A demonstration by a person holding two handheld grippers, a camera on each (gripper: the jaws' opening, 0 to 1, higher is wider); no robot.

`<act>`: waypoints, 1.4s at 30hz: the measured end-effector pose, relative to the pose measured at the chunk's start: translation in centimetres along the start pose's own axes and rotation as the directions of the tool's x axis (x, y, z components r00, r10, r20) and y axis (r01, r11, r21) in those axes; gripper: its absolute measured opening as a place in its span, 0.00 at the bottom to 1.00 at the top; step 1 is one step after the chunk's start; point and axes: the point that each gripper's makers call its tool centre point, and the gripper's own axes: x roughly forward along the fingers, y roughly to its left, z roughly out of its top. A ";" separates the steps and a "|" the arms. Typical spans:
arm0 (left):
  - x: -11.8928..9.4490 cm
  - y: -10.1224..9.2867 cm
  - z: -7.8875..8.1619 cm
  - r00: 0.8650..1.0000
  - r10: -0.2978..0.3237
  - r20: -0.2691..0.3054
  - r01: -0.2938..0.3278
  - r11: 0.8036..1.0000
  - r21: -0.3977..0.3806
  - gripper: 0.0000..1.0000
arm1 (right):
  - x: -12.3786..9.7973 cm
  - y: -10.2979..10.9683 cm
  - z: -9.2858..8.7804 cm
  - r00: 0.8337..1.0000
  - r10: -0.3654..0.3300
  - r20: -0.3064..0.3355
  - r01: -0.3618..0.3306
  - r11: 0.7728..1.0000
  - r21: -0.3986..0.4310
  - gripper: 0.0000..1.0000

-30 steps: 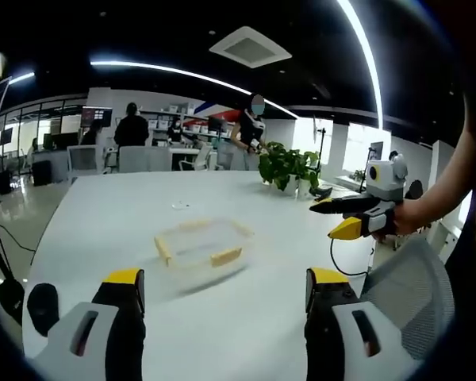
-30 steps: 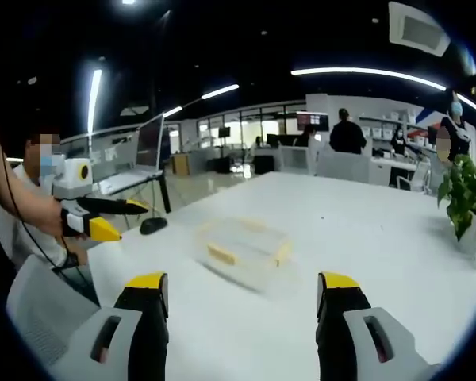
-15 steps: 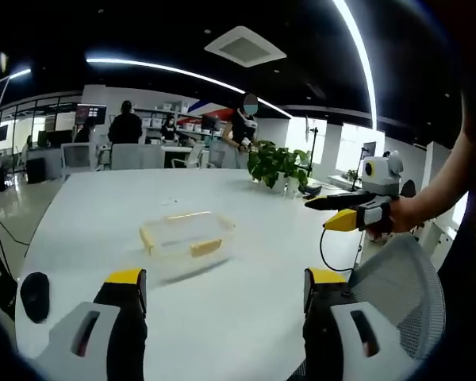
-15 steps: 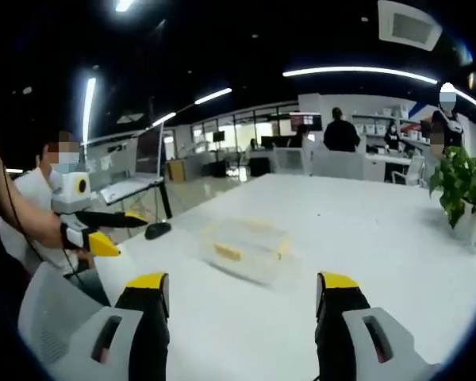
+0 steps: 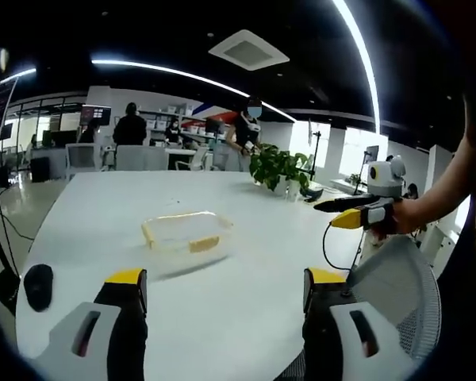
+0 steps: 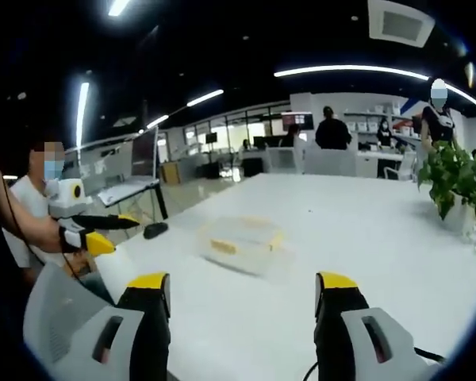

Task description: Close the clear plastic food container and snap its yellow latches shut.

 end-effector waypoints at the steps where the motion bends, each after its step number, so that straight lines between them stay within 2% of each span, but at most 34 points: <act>1: 0.0 -0.3 0.0 1.000 -0.001 0.001 0.001 1.000 0.003 0.79 | -0.2 0.1 0.0 1.000 0.000 0.001 0.000 1.000 0.000 0.74; 5: -0.2 -1.5 -0.3 1.000 -0.008 -0.002 0.008 1.000 -0.002 0.79 | -1.2 1.1 0.1 0.999 0.035 0.009 -0.035 0.999 0.017 0.75; 9: -0.3 -2.9 -1.0 1.000 -0.023 -0.012 0.023 1.000 0.003 0.79 | -2.3 1.2 0.0 0.999 0.039 0.003 -0.039 0.999 -0.004 0.75; 14: -0.4 -3.9 -1.8 0.999 -0.028 -0.020 0.028 1.000 -0.004 0.78 | -2.1 1.1 0.2 0.999 0.028 0.022 -0.028 1.000 -0.001 0.75; 16: -0.3 -4.4 -2.0 0.999 -0.029 -0.018 0.029 1.000 0.005 0.78 | -1.9 1.2 -0.2 0.999 0.032 0.015 -0.032 0.999 -0.004 0.75; 18: -0.1 -4.5 -2.3 0.999 -0.024 -0.028 0.025 0.999 0.039 0.77 | -1.9 1.2 -0.8 0.999 0.032 -0.006 -0.032 0.999 -0.014 0.74; 26: 0.3 -5.0 -3.6 0.998 -0.028 -0.064 0.035 0.994 0.105 0.71 | -2.0 1.6 -0.9 0.999 0.046 -0.010 -0.046 0.999 -0.018 0.74; 29: 0.5 -4.7 -4.1 0.997 -0.031 -0.074 0.038 0.994 0.099 0.71 | -1.8 1.9 -1.2 0.998 0.057 -0.015 -0.057 0.998 -0.028 0.73; 33: 0.3 -4.2 -4.3 0.997 -0.009 -0.083 0.016 0.997 0.079 0.72 | -1.5 2.7 -2.3 0.995 0.074 -0.064 -0.078 0.995 -0.065 0.72; 36: 0.2 -3.8 -4.7 0.995 0.007 -0.102 0.000 0.998 0.070 0.70 | -1.2 3.3 -2.5 0.995 0.079 -0.059 -0.084 0.993 -0.083 0.71; 42: 0.4 -4.2 -4.8 0.993 -0.008 -0.114 0.017 0.997 0.080 0.70 | -1.3 3.9 -2.7 0.993 0.096 -0.066 -0.103 0.987 -0.122 0.68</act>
